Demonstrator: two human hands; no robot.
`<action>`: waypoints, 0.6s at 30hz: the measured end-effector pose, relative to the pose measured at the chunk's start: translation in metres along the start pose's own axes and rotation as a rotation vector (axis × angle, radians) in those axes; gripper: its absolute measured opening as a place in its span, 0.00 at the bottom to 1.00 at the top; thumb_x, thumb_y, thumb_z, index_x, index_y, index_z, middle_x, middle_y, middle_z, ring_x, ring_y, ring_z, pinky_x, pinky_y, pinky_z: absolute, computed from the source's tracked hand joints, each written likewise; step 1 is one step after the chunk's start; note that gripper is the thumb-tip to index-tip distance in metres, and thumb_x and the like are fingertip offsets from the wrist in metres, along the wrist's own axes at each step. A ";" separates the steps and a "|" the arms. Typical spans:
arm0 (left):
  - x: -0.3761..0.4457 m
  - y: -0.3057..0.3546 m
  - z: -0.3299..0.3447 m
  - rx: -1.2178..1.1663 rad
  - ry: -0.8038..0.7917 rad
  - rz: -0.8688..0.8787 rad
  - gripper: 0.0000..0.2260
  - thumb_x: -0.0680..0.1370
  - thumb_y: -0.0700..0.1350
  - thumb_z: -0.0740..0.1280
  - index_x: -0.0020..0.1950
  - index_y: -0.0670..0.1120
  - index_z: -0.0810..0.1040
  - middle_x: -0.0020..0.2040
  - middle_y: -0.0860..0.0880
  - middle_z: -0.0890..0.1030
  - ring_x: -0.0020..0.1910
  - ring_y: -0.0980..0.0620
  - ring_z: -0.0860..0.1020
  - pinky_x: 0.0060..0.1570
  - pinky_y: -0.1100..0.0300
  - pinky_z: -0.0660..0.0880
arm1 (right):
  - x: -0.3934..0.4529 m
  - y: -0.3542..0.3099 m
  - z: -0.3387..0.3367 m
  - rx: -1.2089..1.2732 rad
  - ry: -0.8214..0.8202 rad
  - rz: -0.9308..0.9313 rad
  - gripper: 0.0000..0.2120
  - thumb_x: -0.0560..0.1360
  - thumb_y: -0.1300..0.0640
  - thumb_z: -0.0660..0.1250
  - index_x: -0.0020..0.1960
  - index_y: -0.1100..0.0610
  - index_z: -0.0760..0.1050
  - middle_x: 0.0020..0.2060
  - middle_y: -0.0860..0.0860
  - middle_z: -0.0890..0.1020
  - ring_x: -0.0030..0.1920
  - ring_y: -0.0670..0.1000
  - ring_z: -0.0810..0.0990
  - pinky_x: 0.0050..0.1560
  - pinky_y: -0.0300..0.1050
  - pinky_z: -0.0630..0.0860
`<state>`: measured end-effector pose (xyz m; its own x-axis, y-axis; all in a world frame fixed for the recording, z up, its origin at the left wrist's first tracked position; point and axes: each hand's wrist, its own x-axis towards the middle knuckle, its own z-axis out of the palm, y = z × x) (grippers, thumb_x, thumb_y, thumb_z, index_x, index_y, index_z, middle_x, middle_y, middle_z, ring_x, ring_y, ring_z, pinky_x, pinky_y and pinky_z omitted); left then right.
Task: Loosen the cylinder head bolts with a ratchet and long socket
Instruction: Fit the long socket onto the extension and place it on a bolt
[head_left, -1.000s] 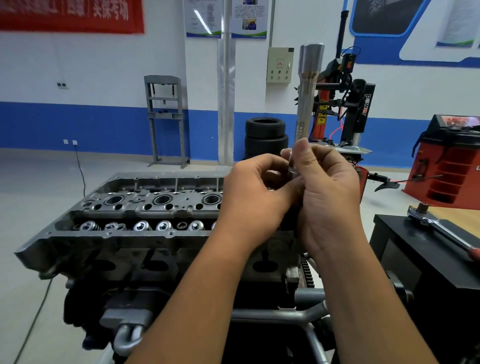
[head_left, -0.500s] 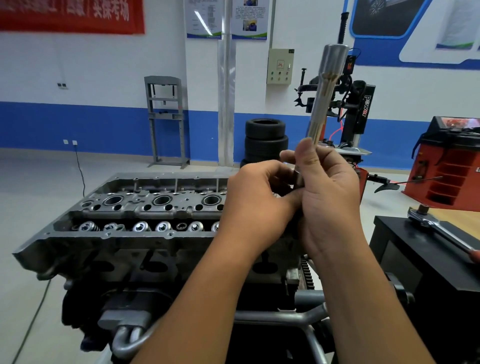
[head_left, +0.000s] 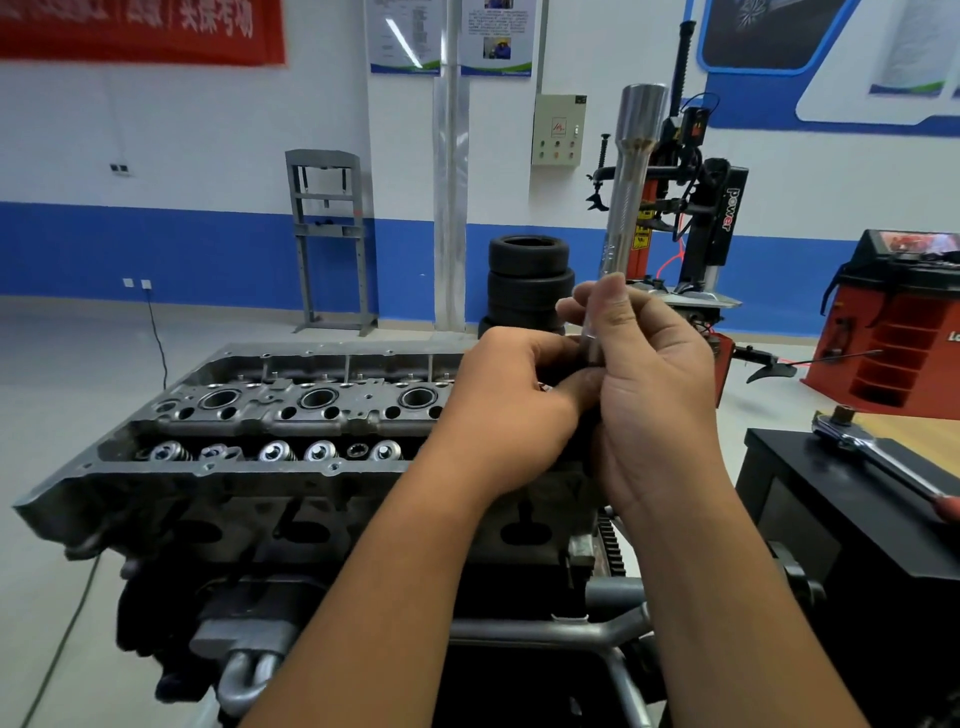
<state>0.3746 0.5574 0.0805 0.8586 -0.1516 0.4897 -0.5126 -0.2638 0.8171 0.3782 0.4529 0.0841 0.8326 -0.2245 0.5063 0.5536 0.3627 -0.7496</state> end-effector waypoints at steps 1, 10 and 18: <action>0.000 0.000 -0.001 -0.011 -0.007 -0.008 0.08 0.81 0.42 0.72 0.57 0.50 0.87 0.50 0.53 0.88 0.51 0.54 0.86 0.55 0.49 0.84 | 0.000 0.000 0.001 0.005 0.000 0.009 0.16 0.69 0.41 0.72 0.44 0.54 0.84 0.43 0.54 0.85 0.49 0.57 0.83 0.61 0.72 0.78; 0.000 0.000 0.000 -0.002 0.054 -0.015 0.07 0.77 0.43 0.77 0.54 0.51 0.88 0.48 0.55 0.88 0.50 0.56 0.86 0.55 0.49 0.84 | -0.001 -0.001 0.000 0.035 0.029 -0.006 0.20 0.66 0.44 0.77 0.49 0.57 0.79 0.44 0.56 0.85 0.44 0.57 0.82 0.56 0.74 0.79; 0.000 0.000 0.001 0.000 0.083 -0.029 0.06 0.75 0.44 0.78 0.51 0.50 0.88 0.46 0.53 0.88 0.48 0.55 0.86 0.55 0.48 0.84 | 0.001 -0.001 0.002 0.087 0.017 0.023 0.13 0.73 0.45 0.72 0.45 0.55 0.81 0.41 0.56 0.85 0.42 0.57 0.81 0.59 0.72 0.78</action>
<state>0.3741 0.5561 0.0802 0.8695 -0.0642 0.4898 -0.4879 -0.2667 0.8312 0.3779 0.4543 0.0864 0.8456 -0.2306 0.4815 0.5317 0.4453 -0.7204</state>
